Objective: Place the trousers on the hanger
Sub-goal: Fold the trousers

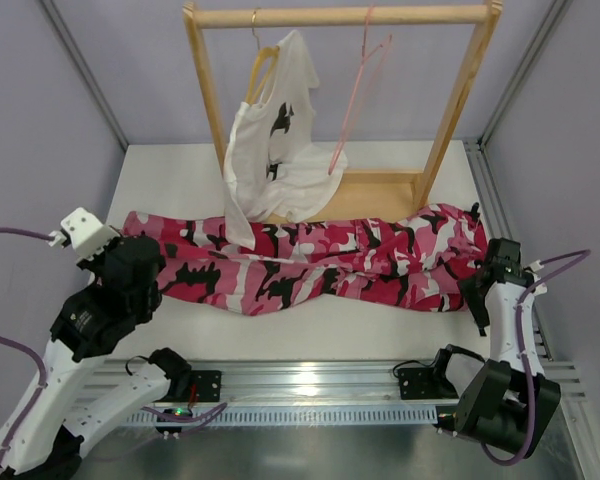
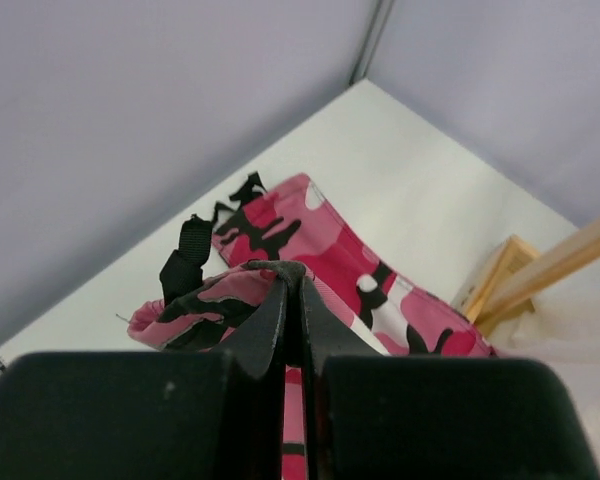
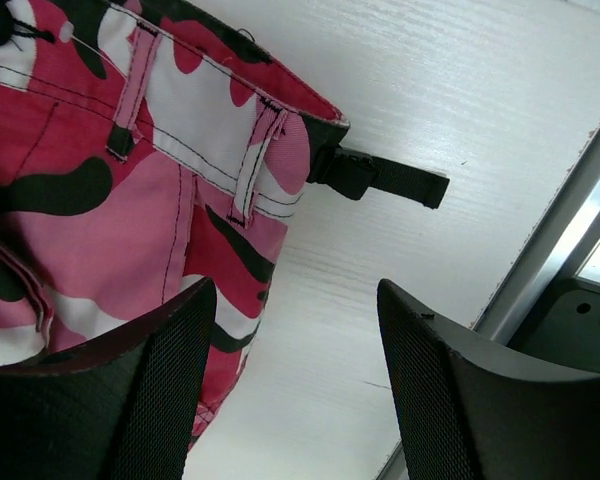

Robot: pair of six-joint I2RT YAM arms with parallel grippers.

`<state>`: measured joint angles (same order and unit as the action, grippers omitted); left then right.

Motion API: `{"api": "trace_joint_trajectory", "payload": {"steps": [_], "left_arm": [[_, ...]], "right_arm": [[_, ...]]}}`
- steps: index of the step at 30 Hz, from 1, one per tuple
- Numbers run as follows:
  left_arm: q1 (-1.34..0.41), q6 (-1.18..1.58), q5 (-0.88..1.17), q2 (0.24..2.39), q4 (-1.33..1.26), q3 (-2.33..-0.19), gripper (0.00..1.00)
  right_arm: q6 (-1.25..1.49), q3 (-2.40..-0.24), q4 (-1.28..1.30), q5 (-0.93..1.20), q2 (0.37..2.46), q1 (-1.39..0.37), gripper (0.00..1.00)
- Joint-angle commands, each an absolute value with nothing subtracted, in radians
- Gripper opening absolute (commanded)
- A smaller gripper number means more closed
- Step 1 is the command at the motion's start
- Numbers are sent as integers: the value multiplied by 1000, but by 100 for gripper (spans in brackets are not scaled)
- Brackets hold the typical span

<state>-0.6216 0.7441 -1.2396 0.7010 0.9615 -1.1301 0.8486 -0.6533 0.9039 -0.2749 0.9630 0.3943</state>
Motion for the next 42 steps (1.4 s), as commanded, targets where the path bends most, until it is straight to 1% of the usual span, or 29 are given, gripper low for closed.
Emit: {"api": "trace_joint_trajectory", "payload": {"steps": [1,4,7,9,11,12,13,15,16,18,19,20,21,24,26,27,28,29,31,32,35,40,41,42], "left_arm": [[-604,624,-1381,673,784,-1166,1],[-598,638,-1316,715,776,-1184,1],[-575,667,-1270,782,824,-1204,0],[-519,667,-1180,811,828,-1213,0],[-422,653,-1096,844,818,-1219,0],[-378,649,-986,851,816,-1223,0],[-280,650,-921,867,815,-1223,0],[-174,655,-769,874,808,-1213,0],[-73,660,-639,876,804,-1203,0],[9,684,-499,877,778,-1158,0],[88,690,-389,877,764,-1140,0],[110,702,-361,876,755,-1123,0],[124,710,-345,877,743,-1102,0],[146,730,-341,876,726,-1089,0],[156,738,-342,880,723,-1095,0],[163,736,-347,894,721,-1103,0],[172,736,-357,902,730,-1123,0],[179,735,-382,907,739,-1135,0],[218,730,-393,917,762,-1166,0],[235,732,-390,916,762,-1173,0],[278,729,-387,900,762,-1212,1],[305,693,-599,928,854,-1308,0],[316,707,-607,898,847,-1281,0],[328,712,-603,870,765,-1243,0]], "right_arm": [[856,-627,830,-262,985,399,68],[857,-623,804,-291,1014,402,68],[862,-615,787,-301,1034,406,68],[864,-603,766,-305,1040,408,68],[877,-597,752,-322,1052,411,68],[880,-589,743,-331,1057,413,68],[881,-586,720,-331,1072,417,68],[888,-588,704,-330,1086,423,68],[890,-581,677,-322,1092,423,68],[890,-571,646,-324,1107,422,68],[888,-571,631,-331,1118,425,68],[888,-574,634,-343,1147,425,68],[890,-578,634,-353,1160,425,68],[887,-575,618,-380,1201,428,64],[884,-574,611,-397,1215,436,58],[881,-578,612,-408,1226,437,53],[877,-580,618,-419,1230,440,47],[870,-584,624,-440,1232,442,29],[845,-606,661,-454,1229,457,5],[835,-617,675,-456,1223,463,4],[790,-653,719,-457,1178,469,4],[790,-690,802,-486,1103,489,4],[782,-698,801,-483,1098,506,4],[769,-712,790,-477,1101,520,4]]}}
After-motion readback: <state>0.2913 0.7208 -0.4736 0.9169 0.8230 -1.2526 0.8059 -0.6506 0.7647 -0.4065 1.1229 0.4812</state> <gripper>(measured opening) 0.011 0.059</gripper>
